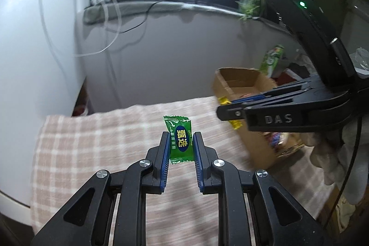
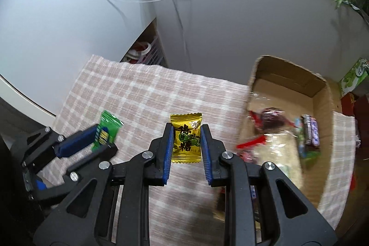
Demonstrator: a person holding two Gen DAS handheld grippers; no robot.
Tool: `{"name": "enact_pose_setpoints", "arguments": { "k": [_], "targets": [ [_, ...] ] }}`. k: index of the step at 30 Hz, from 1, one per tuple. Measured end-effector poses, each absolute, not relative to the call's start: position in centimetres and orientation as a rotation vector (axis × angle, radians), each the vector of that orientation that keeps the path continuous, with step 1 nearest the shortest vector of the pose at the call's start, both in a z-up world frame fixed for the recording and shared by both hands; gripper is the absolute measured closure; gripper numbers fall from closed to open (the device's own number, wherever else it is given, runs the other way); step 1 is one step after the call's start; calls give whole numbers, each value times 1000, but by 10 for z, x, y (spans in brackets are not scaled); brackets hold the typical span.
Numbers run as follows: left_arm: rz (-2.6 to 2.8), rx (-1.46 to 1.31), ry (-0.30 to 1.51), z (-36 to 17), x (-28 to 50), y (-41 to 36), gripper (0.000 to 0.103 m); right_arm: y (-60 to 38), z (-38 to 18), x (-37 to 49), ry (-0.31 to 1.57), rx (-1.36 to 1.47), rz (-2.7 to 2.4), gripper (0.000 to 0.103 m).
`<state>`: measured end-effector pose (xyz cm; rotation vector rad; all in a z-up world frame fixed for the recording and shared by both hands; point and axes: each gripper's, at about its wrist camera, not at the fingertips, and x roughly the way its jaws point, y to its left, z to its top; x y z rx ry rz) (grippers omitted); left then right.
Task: Organize snacks
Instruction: 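Carry the green and yellow candies over the box with both tools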
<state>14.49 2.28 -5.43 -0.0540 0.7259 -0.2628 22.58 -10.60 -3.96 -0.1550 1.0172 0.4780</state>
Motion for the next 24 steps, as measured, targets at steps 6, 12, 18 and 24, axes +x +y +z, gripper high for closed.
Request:
{"name": "enact_pose_setpoints", "arguments": {
  "k": [6, 12, 18, 24],
  "targets": [
    [-339, -26, 708, -44, 148, -25, 85, -153, -26, 232, 977, -126, 426, 79],
    [-393, -15, 706, -40, 151, -65, 85, -191, -29, 239, 954, -123, 362, 79],
    [-434, -4, 710, -40, 157, -99, 85, -224, -33, 245, 946, -101, 312, 79],
    [-451, 9, 712, -41, 162, -124, 85, -244, -36, 247, 949, -77, 297, 79]
  ]
}}
